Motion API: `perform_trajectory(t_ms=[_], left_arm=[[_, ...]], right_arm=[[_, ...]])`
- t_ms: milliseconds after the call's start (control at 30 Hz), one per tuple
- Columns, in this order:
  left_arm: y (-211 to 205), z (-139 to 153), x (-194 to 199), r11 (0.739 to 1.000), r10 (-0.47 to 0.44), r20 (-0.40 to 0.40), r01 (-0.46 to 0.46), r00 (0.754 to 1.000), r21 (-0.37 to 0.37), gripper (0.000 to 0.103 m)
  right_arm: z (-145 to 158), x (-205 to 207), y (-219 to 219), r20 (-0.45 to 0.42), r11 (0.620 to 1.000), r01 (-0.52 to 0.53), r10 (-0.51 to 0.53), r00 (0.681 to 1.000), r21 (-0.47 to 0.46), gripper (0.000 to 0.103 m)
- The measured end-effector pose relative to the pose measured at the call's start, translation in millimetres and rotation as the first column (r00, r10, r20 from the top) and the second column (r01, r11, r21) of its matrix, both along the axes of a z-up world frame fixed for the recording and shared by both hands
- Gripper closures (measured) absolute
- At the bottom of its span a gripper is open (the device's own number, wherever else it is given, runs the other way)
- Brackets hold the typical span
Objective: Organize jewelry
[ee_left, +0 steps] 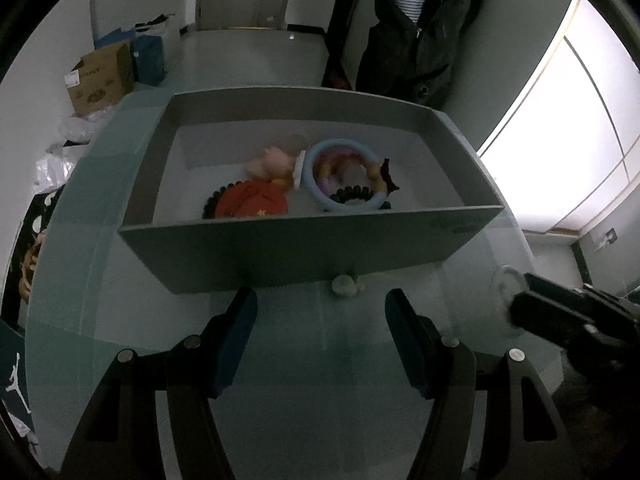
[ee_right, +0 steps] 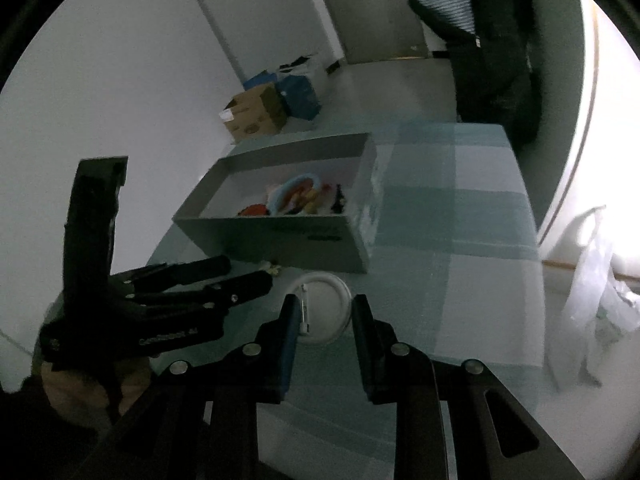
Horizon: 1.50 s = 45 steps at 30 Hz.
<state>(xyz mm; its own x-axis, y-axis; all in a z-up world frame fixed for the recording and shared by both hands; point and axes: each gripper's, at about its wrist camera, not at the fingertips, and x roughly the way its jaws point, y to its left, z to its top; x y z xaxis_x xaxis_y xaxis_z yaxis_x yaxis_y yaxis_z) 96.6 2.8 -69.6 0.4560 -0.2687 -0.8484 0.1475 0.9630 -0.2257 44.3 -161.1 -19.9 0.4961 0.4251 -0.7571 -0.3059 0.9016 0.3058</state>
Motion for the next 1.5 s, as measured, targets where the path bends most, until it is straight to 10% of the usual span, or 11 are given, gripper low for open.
perform_trajectory(t_ms=[333,567,1500], left_arm=[[-18.3,24.6,-13.9,0.997,-0.024,0.023,0.022,0.999,0.071,0.047],[-18.1,36.0,-23.8,0.996,-0.02,0.021,0.018,1.0,0.083,0.09],[20.7,115.4,-56.5,0.987,-0.057,0.149,0.079,0.987,-0.14,0.091]], right_arm=[[21.0,-8.7,-20.8,0.02,0.997,0.05,-0.051,0.999,0.05,0.078],[26.1,-11.7,-23.0,0.028,0.997,0.052,-0.054,0.998,0.061,0.077],[45.8,13.2,9.7,0.06,0.982,0.026,-0.038,0.997,0.185,0.078]])
